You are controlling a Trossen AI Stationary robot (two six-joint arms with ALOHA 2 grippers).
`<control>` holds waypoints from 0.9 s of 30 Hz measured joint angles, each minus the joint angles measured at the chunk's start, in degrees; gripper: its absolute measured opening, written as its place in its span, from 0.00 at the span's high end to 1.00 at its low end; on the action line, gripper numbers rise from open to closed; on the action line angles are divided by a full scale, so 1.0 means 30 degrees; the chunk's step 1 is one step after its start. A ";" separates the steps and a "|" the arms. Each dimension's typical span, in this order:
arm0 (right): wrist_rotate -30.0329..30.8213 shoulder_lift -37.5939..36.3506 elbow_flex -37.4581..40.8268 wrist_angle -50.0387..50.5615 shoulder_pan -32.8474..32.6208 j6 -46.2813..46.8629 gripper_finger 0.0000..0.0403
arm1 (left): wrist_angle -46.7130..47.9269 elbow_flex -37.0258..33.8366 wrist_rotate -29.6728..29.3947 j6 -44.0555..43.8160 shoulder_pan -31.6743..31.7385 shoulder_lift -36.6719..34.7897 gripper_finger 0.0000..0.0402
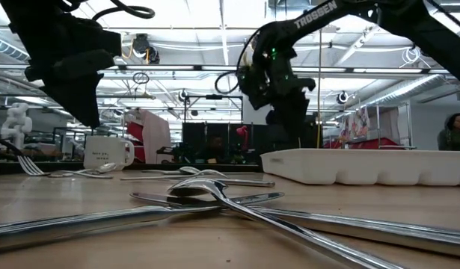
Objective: Sort silverware
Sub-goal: Put the silver spoon into the silverware tray
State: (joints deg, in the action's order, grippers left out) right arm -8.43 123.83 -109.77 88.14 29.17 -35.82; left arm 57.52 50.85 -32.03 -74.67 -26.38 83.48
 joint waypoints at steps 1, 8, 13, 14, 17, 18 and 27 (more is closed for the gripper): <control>-0.0007 -0.0497 -0.0140 0.0226 0.0024 0.0203 0.64 | 0.0000 0.0000 0.0000 0.0005 0.0002 0.0000 0.72; -0.1087 -0.7212 0.0088 0.0617 -0.0119 0.5748 0.65 | -0.0020 0.0000 -0.0359 0.0005 -0.0003 0.0000 0.72; -0.1131 -1.2787 0.2153 0.0675 -0.1964 1.0608 0.63 | -0.0043 0.0000 -0.1708 0.0007 0.0028 0.0000 0.72; -0.0755 -1.3739 0.2797 0.0640 -0.2427 1.2055 0.63 | -0.0046 0.0000 -0.1894 0.0007 0.0075 0.0000 0.72; 0.0963 -1.6483 0.5316 0.0631 -0.4215 1.7307 0.63 | -0.0058 0.0000 -0.1960 0.0017 0.0371 0.0000 0.72; 0.1328 -1.7317 0.6354 0.0631 -0.4938 1.9042 0.63 | -0.0058 0.0000 -0.1995 0.0022 0.0483 0.0000 0.72; -0.0665 -2.1312 1.5837 -0.1212 -1.1601 3.1937 0.63 | -0.0258 0.0000 -0.1996 0.1456 0.1382 0.0000 0.72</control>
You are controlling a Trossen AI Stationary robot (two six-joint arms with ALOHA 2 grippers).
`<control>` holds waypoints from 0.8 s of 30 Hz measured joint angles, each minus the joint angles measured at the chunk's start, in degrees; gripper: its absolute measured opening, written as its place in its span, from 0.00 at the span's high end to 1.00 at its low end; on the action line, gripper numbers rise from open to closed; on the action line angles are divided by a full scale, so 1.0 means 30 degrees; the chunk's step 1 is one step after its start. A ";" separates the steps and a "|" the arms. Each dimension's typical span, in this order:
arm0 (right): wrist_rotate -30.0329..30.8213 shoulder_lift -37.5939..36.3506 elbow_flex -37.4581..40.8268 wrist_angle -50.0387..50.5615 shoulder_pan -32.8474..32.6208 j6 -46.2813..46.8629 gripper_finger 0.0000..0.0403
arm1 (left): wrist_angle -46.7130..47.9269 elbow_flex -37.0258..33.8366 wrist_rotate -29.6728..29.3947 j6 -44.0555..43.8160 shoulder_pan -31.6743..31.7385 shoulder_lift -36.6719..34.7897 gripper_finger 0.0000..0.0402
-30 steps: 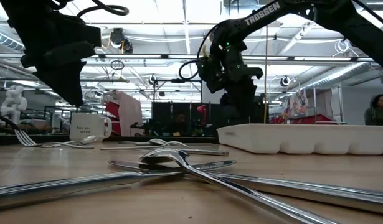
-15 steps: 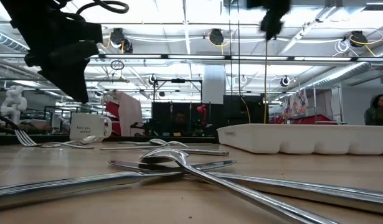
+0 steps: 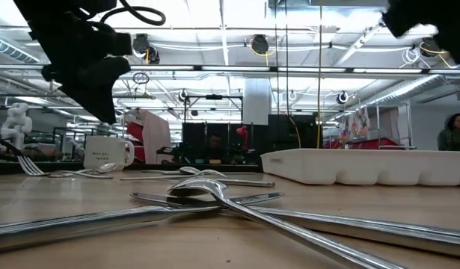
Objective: Sort silverware
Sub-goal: Put the silver spoon into the silverware tray
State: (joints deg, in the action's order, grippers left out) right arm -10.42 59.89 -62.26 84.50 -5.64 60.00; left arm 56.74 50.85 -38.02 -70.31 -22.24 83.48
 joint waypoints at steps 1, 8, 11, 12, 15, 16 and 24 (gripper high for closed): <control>-0.0370 -0.0074 0.0769 -0.0721 -0.0736 0.1007 0.63 | -0.0115 0.0000 0.0001 0.0228 0.0059 0.0000 0.72; -0.1286 0.0388 0.4769 -0.6681 -0.4936 0.9194 0.63 | -0.0332 0.0000 0.0105 0.0697 0.0174 0.0000 0.72; -0.1289 0.0961 0.5477 -0.8067 -0.6621 1.2450 0.63 | -0.0332 0.0000 0.0117 0.0701 0.0174 0.0000 0.72; -0.1267 0.1207 0.5514 -0.8157 -0.7180 1.3469 0.63 | -0.0332 0.0000 0.0117 0.0716 0.0174 0.0000 0.72; -0.1003 0.1901 0.5507 -0.8239 -0.8810 1.6691 0.63 | -0.0310 0.0000 0.0128 0.0723 0.0174 0.0000 0.72; -0.0961 0.2142 0.5507 -0.8359 -0.9307 1.7703 0.63 | -0.0310 0.0000 0.0121 0.0723 0.0174 0.0000 0.72; 0.1077 0.4990 0.5507 -1.1813 -1.1630 2.2820 0.63 | -0.0335 0.0000 0.0073 0.1249 0.0174 0.0000 0.72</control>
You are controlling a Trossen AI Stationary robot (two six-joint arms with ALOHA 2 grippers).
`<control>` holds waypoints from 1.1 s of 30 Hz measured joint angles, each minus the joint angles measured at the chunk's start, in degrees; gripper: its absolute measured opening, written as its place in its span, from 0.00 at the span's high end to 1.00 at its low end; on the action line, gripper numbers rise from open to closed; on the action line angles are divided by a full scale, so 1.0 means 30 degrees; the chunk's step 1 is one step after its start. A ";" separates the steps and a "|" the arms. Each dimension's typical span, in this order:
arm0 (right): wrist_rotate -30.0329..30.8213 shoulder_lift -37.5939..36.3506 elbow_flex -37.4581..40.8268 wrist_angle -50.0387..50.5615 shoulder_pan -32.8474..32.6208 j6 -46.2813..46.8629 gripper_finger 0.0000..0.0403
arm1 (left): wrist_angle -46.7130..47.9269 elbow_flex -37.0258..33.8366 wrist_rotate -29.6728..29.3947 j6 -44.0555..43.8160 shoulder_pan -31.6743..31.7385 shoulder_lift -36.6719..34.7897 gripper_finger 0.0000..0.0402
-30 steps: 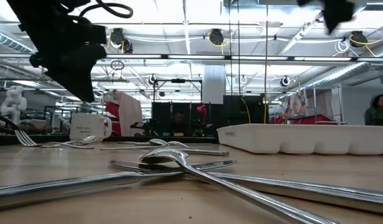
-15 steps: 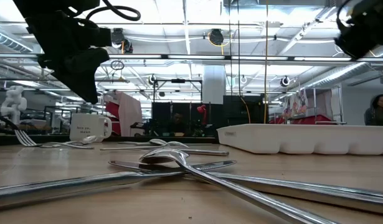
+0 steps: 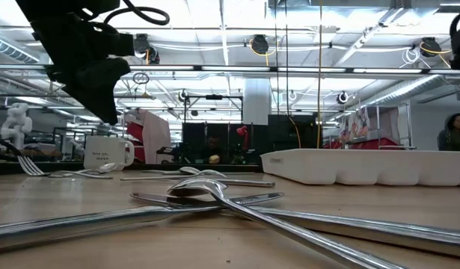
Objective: Sort silverware
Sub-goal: Put the silver spoon into the silverware tray
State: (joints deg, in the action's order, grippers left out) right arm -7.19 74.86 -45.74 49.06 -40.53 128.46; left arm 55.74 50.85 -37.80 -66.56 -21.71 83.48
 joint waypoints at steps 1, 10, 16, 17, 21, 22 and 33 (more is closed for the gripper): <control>-0.0243 0.0480 0.0000 -0.0388 -0.0003 0.0029 0.63 | -0.0037 0.0000 -0.0002 0.0371 0.0000 0.0000 0.72; -0.0838 0.3855 -0.0007 -0.2280 0.0005 0.0110 0.63 | -0.0545 0.0000 0.0000 0.1479 0.0000 0.0000 0.72; -0.1072 0.4428 -0.0015 -0.2557 0.0029 0.0178 0.63 | -0.0607 0.0000 0.0000 0.1495 0.0000 0.0000 0.72; -0.1076 0.4453 -0.0015 -0.2480 0.0107 0.0170 0.64 | -0.0621 0.0000 0.0000 0.1493 0.0000 0.0000 0.72; -0.1097 0.4573 -0.0015 -0.1976 0.0284 0.0154 0.69 | -0.1054 0.0000 -0.0007 0.1924 0.0000 0.0000 0.72; -0.1160 0.4661 -0.0015 -0.1990 0.0378 0.0091 0.72 | -0.1131 0.0000 -0.0007 0.2045 0.0025 0.0000 0.72; -0.1927 0.6396 -0.0101 -0.3993 0.0398 -0.0680 0.91 | -0.1476 0.0000 0.0089 0.3002 0.0674 -0.0007 0.72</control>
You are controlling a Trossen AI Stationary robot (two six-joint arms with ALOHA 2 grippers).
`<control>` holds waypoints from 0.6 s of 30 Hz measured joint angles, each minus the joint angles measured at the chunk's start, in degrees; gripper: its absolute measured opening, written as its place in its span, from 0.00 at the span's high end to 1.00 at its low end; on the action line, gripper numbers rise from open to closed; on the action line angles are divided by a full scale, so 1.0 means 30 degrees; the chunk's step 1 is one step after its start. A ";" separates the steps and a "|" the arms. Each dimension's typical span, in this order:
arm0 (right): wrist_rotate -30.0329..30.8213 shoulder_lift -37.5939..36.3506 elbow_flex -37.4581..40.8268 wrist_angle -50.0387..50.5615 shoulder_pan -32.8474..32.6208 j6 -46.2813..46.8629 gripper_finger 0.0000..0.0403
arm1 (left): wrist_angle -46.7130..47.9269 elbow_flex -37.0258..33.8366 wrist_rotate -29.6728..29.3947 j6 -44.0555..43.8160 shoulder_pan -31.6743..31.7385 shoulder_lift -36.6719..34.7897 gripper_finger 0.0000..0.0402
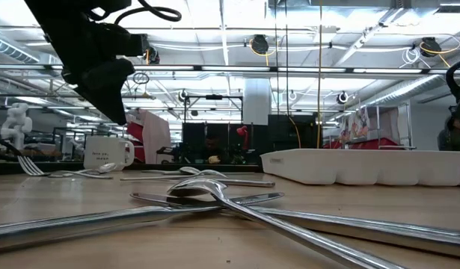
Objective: Sort silverware
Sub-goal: Put the silver spoon into the silverware tray
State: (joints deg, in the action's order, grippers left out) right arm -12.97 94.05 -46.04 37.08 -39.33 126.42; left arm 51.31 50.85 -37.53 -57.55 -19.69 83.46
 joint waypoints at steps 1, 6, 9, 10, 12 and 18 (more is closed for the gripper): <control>-0.0103 0.0062 -0.0022 -0.0297 0.0000 -0.0115 0.94 | -0.0004 0.0000 0.0005 0.0005 0.0051 0.0000 0.72; 0.0049 -0.0284 0.0028 -0.0395 -0.0015 -0.0378 0.99 | -0.0072 0.0000 0.0001 0.0394 0.0069 0.0000 0.72; 0.0272 -0.0656 0.0045 -0.0121 -0.0015 -0.0512 0.99 | -0.0449 0.0000 0.0005 0.0880 0.0069 0.0000 0.72; 0.0338 -0.0802 0.0087 0.0062 -0.0015 -0.0520 0.99 | -0.0607 0.0000 -0.0002 0.0880 0.0062 0.0000 0.72; 0.0619 -0.1149 0.0133 0.0265 -0.0015 -0.0644 1.00 | -0.0762 0.0000 -0.0002 0.0865 0.0069 0.0000 0.72; 0.1660 -0.2160 0.0160 0.0367 -0.0007 -0.0891 1.00 | -0.1475 0.0000 -0.0002 0.0880 0.0069 0.0000 0.72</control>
State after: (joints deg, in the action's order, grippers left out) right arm -7.99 87.57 -45.56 38.18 -39.35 123.74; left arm 46.88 50.85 -37.54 -54.92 -19.49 83.46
